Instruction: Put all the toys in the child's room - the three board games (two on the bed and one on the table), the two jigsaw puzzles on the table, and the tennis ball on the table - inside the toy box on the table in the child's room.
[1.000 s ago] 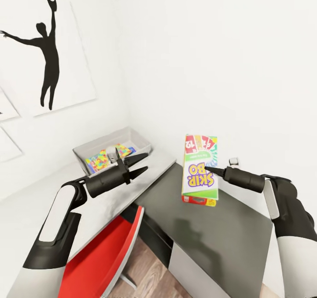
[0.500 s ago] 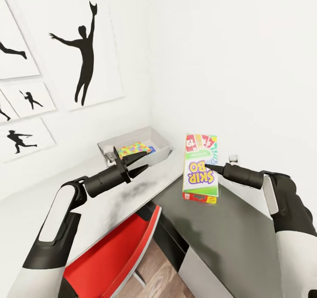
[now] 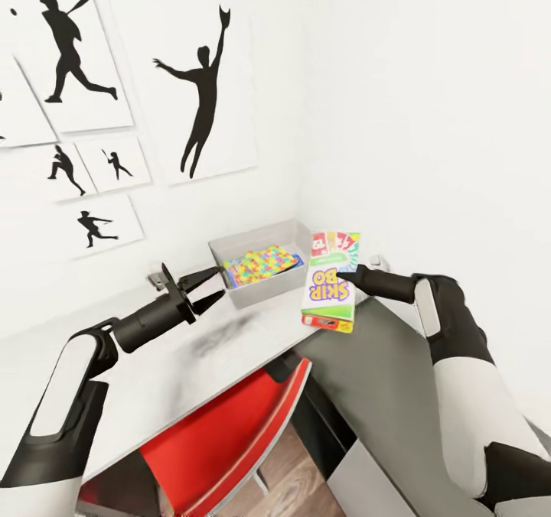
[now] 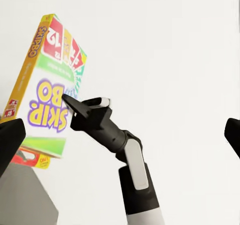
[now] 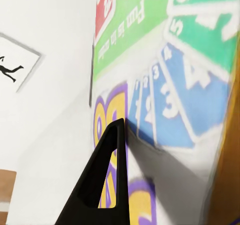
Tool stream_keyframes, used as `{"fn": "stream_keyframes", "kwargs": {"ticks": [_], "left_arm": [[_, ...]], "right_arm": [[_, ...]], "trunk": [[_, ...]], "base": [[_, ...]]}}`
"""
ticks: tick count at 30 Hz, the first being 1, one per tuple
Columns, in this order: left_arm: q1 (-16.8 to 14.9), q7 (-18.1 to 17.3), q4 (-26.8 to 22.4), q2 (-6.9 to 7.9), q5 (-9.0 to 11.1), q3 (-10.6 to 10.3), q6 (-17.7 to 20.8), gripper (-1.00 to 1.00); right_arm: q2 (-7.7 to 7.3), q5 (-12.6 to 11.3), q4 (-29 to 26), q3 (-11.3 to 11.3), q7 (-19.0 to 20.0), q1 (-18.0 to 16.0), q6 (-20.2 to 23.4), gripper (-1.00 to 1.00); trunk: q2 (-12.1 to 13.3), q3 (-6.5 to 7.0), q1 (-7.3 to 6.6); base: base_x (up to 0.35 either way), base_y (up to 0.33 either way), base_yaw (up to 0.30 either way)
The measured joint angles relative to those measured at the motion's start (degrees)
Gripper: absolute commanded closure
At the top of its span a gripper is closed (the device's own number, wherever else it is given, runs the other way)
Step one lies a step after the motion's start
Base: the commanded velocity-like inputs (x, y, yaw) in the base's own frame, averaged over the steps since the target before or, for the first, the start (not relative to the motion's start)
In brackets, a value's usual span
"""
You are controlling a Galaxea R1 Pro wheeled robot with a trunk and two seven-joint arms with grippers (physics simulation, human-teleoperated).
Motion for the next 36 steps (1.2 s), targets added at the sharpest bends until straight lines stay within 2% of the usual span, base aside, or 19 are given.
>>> {"fn": "stream_keyframes", "kwargs": {"ticks": [8, 13, 17, 24, 29, 34, 35, 36], "left_arm": [[1.9, -0.7, 0.0, 1.13, 0.2, 2.6, 0.0, -1.0], [2.9, -0.7, 0.0, 1.38, 0.5, 4.4, 0.6, -1.0], [3.2, -0.7, 0.1, 1.4, 0.6, 4.9, 1.0, -1.0], [3.2, -0.6, 0.1, 1.41, 0.6, 5.0, 1.1, -1.0], [3.2, -0.5, 0.1, 1.41, 0.6, 4.9, 1.2, -1.0], [3.2, -0.3, 0.1, 1.34, 0.6, 4.7, 1.1, -1.0], [3.2, -0.3, 0.1, 1.34, 0.6, 4.7, 1.1, -1.0], [3.2, -0.3, 0.1, 1.32, 0.6, 4.7, 1.1, -1.0]], "right_arm": [[3.26, -0.4, 4.5, -0.3, -7.3, -4.7, -0.2, 1.0], [5.59, -0.9, 9.3, -3.8, -14.8, -9.1, -1.3, 1.0], [6.56, -2.4, 11.7, -7.0, -20.2, -12.1, -4.5, 1.0], [6.98, -4.3, 12.5, -8.2, -23.6, -13.3, -9.1, 1.0], [7.1, -6.7, 12.8, -8.7, -30.4, -13.8, -13.3, 1.0], [7.13, -12.9, 13.9, -9.0, -41.7, -15.5, -17.0, 1.0], [7.13, -13.2, 13.9, -9.0, -41.8, -15.5, -17.0, 1.0], [7.13, -14.4, 14.4, -9.1, -43.4, -16.0, -18.2, 1.0]], "trunk": [[0.0, 0.0, 0.0], [0.0, 0.01, 0.0], [0.0, 0.01, 0.0], [0.0, 0.01, 0.0], [0.0, 0.01, 0.0], [0.0, 0.01, 0.0], [0.0, 0.01, 0.0], [0.0, 0.01, 0.0]], "base": [[0.0, 0.0, 0.294], [0.0, 0.0, 0.296], [0.0, 0.0, 0.297], [0.0, 0.0, 0.287], [0.0, 0.0, 0.145], [0.0, 0.0, 0.055], [0.0, 0.0, 0.032], [0.0, 0.0, 0.026]]}}
